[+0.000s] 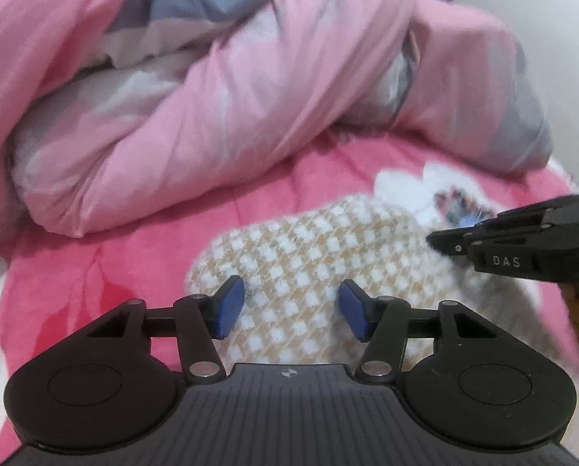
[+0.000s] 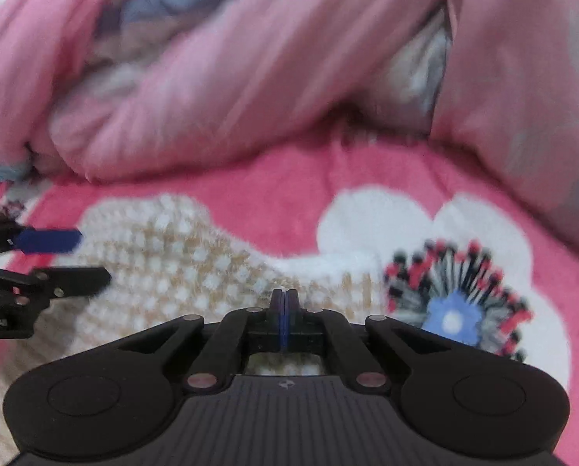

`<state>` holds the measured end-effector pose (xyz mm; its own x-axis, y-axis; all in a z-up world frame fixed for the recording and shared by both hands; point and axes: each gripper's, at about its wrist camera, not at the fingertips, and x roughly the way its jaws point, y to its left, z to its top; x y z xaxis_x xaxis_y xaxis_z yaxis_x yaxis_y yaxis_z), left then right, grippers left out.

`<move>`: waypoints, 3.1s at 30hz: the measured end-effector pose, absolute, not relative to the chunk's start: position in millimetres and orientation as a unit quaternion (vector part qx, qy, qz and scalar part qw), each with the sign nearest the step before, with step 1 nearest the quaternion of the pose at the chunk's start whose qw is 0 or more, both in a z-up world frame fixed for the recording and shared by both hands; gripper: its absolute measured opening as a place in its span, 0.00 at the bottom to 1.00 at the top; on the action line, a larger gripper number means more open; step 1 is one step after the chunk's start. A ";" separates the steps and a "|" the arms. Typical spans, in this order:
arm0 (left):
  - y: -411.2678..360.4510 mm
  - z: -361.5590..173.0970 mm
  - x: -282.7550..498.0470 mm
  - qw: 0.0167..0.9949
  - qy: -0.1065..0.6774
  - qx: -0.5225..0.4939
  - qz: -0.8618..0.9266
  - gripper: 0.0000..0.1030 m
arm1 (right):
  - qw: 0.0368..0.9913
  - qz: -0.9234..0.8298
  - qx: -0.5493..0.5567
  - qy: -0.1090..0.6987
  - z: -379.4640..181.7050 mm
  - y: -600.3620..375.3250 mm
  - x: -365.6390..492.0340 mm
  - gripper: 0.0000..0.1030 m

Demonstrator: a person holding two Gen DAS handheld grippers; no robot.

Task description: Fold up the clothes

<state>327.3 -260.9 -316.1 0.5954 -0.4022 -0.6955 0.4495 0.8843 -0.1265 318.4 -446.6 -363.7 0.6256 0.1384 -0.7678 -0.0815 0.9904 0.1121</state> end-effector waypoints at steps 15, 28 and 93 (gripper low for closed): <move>-253.1 -279.0 309.2 0.905 0.378 0.025 -0.193 0.60 | 0.919 0.068 0.060 0.383 -316.8 -443.2 298.4 0.00; -278.4 -318.2 237.4 0.844 0.500 0.083 -0.179 0.68 | 0.869 0.059 0.088 0.483 -348.1 -431.6 234.7 0.00; -173.2 -328.0 269.6 0.760 0.567 -0.121 -0.294 0.73 | 0.892 -0.097 0.163 0.410 -304.8 -386.0 123.6 0.00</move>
